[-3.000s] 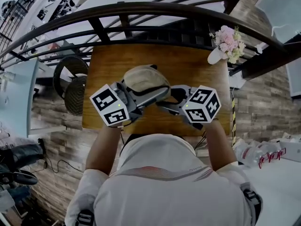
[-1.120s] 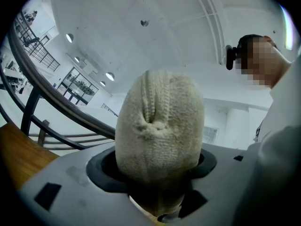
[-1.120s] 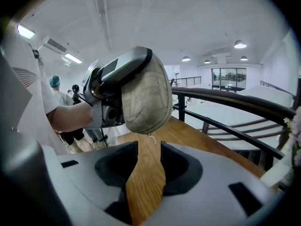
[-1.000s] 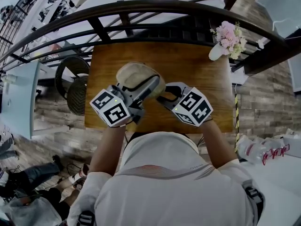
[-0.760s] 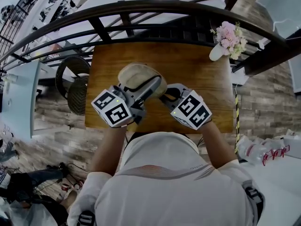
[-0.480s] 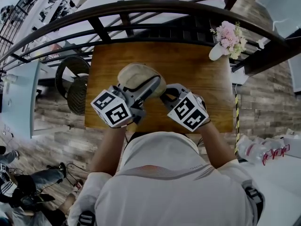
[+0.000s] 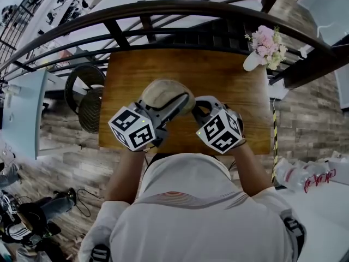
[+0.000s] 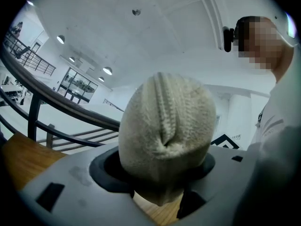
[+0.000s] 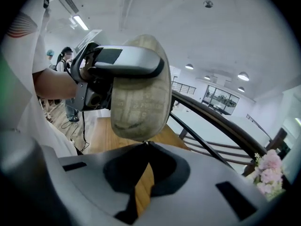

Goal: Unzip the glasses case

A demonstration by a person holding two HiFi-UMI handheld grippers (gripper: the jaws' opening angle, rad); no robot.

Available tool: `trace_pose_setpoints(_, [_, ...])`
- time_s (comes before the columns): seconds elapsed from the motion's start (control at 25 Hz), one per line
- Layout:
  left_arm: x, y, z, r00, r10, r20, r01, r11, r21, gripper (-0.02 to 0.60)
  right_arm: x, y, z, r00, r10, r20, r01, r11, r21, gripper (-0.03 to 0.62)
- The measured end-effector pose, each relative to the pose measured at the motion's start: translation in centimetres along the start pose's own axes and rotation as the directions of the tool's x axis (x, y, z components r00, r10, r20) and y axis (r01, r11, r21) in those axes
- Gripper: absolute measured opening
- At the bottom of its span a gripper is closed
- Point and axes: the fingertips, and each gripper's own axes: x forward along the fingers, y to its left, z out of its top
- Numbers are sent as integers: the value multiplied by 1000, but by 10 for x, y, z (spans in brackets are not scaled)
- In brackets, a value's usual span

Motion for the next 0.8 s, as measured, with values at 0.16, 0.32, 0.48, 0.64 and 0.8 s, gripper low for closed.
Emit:
trace_pose_setpoints(0.16, [-3,0,-7,999,-16,-39,15,1000,-24,287,-5,-7,1,999,-35,-10,34,996,-79,51])
trace_pose_setpoints(0.32, [-1,-8,-19,990,-30,-139,37,998,52,287,-8,-11,3,996,-90,-26,80,967,-243,51])
trace_pose_setpoints(0.48, [2,-13,-39,964,-12,-265,51,989,138,287,-8,-12,1,991,-127,-43,103,925,-366,51])
trace_pose_setpoints(0.64, [4,-16,-59,922,-18,-387,80,986,144,287,-11,-11,6,989,-147,-26,120,885,-449,52])
trace_pose_setpoints(0.8, [1,-19,-74,884,-25,-468,107,983,149,287,-16,-11,18,987,-158,26,149,848,-509,52])
